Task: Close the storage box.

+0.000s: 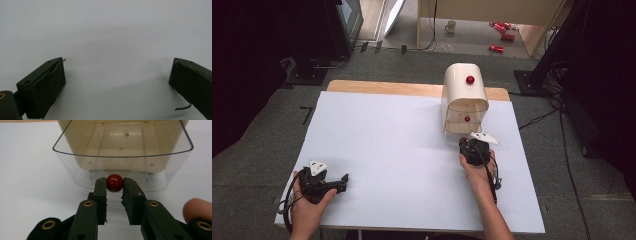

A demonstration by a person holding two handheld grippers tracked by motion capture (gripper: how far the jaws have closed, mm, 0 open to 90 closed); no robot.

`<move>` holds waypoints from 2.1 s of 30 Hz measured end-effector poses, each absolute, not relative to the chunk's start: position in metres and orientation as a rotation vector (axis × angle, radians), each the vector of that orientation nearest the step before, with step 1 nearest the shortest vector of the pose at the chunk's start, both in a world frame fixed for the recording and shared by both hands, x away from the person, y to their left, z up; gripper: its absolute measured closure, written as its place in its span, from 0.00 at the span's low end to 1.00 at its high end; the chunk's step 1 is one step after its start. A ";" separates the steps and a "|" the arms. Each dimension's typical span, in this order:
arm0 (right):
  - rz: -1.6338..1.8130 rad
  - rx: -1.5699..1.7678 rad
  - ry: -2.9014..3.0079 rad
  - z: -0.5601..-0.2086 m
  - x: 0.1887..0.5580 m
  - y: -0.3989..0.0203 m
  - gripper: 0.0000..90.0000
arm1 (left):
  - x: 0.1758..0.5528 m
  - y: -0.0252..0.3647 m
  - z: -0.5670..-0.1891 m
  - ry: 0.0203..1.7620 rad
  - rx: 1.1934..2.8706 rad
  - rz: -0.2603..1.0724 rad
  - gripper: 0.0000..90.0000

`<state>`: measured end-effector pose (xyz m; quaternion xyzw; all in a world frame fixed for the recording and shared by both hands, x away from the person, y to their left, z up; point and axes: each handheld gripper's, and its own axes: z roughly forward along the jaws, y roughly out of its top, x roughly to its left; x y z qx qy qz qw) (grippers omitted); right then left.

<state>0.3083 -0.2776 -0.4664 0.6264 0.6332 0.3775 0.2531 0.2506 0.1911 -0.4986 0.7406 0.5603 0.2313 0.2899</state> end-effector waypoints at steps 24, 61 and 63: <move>1.073 1.685 1.679 -0.473 0.323 -0.279 0.83 | 0.251 0.191 -0.499 1.495 1.976 0.618 0.00; 0.990 1.753 1.690 -0.483 0.322 -0.304 0.15 | 0.251 0.191 -0.499 1.495 1.976 0.618 0.00; 0.974 1.746 1.698 -0.484 0.320 -0.306 0.15 | 0.251 0.191 -0.499 1.494 1.977 0.619 0.00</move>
